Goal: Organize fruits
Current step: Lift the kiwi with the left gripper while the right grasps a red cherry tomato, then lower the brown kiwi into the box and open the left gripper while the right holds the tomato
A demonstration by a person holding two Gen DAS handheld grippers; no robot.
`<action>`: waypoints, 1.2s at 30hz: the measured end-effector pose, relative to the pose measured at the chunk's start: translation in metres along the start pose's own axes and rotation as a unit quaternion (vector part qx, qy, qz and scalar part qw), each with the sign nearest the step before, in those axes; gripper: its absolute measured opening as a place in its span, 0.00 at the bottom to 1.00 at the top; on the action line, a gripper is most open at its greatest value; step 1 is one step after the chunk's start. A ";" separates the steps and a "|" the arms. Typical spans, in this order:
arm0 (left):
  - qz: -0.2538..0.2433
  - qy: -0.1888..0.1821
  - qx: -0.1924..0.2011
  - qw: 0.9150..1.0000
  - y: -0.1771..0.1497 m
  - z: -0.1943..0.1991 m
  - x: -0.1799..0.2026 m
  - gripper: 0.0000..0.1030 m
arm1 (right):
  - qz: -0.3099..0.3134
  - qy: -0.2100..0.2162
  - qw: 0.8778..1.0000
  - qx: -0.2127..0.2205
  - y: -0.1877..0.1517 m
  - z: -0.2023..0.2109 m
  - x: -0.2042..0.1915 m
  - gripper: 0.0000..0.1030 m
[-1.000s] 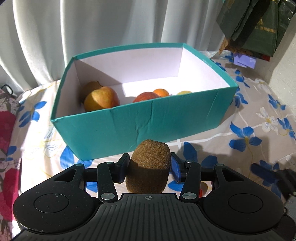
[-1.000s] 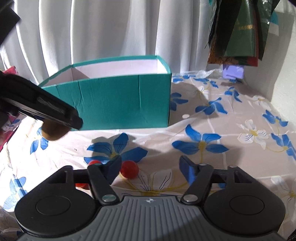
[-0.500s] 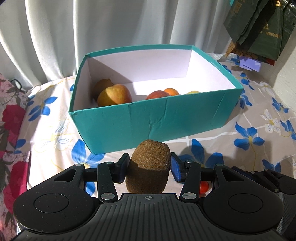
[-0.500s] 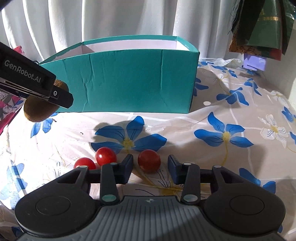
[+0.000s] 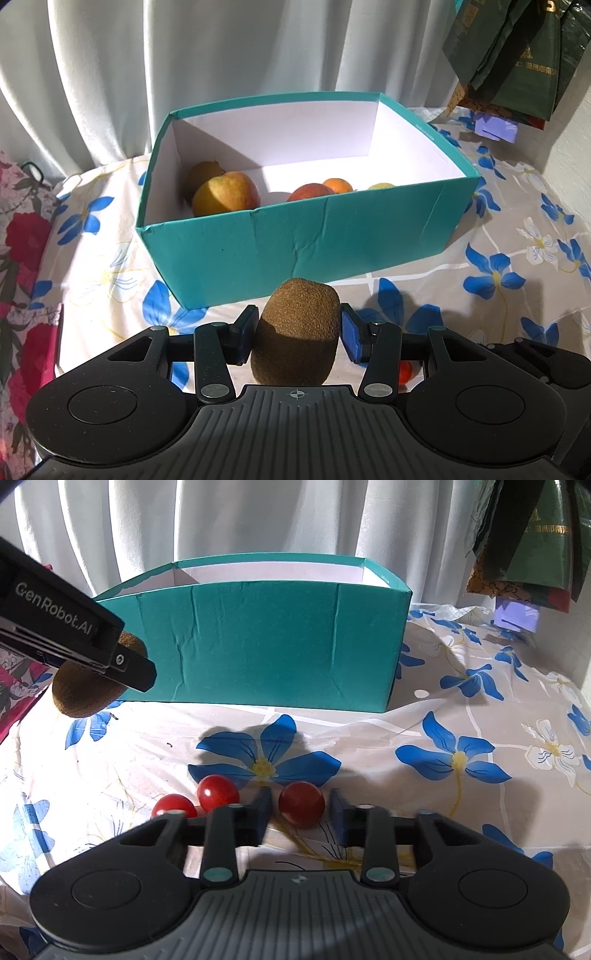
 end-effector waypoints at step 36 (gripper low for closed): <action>-0.012 0.052 0.075 0.996 0.061 0.031 -0.008 0.50 | -0.041 -0.027 0.992 0.119 0.043 0.076 0.020 0.24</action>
Point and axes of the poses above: each gripper's, at about its wrist camera, not at the fingertips, and z roughly against the way its jaws point, x to its right, y to its top, the point moved 3 cm from there along -z, roughly the way its jaws point
